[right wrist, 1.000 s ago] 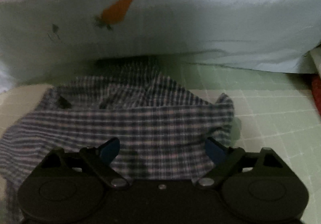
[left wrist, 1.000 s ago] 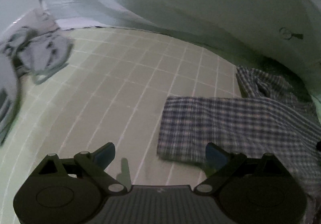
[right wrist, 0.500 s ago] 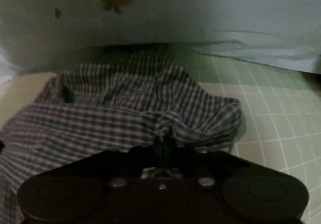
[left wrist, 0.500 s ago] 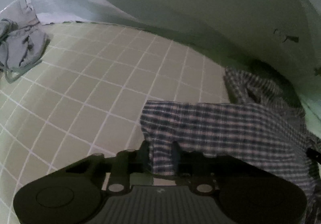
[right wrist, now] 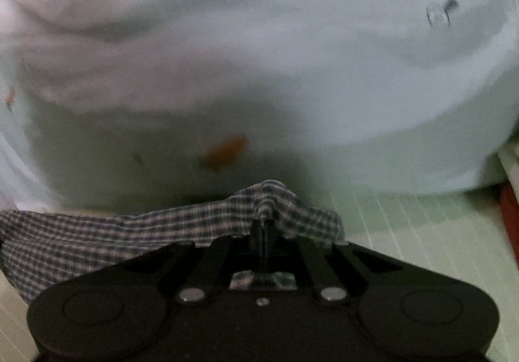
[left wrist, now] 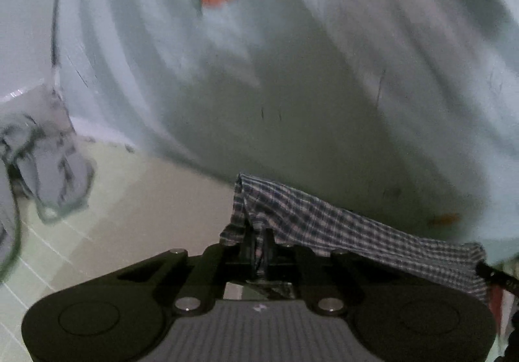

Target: Fold clothes

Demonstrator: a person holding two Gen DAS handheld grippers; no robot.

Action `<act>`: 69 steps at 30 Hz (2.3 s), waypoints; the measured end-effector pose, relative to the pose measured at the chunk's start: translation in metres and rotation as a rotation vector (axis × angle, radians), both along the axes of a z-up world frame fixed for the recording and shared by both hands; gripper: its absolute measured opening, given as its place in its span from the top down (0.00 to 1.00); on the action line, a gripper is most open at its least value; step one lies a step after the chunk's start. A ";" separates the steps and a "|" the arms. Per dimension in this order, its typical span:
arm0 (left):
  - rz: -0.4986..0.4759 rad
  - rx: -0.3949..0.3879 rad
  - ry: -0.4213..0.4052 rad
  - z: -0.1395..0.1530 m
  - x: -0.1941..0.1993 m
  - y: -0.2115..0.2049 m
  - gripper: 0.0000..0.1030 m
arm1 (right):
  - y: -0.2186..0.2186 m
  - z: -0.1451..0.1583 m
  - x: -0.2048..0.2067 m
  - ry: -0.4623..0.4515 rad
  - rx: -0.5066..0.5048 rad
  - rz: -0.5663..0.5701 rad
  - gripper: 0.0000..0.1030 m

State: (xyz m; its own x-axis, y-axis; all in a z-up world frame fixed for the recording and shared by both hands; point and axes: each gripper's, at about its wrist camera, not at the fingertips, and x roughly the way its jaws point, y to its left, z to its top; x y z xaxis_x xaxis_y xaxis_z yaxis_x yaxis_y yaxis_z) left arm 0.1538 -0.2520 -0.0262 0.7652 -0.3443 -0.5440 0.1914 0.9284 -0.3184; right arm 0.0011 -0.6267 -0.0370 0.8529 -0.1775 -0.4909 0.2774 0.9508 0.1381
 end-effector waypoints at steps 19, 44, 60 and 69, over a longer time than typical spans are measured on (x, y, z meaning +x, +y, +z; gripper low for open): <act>0.198 0.018 0.257 -0.100 0.039 0.054 0.95 | -0.063 -0.083 0.040 0.236 0.296 -0.209 0.21; -0.052 -0.009 0.245 -0.083 0.019 -0.020 0.96 | -0.070 -0.071 0.029 0.312 0.044 -0.127 0.51; -0.447 -0.003 0.336 -0.066 -0.093 -0.127 0.35 | -0.022 -0.089 -0.153 0.375 0.112 -0.216 0.27; -0.181 0.135 0.299 -0.068 -0.076 -0.090 0.09 | 0.020 -0.065 -0.101 0.275 0.001 -0.022 0.00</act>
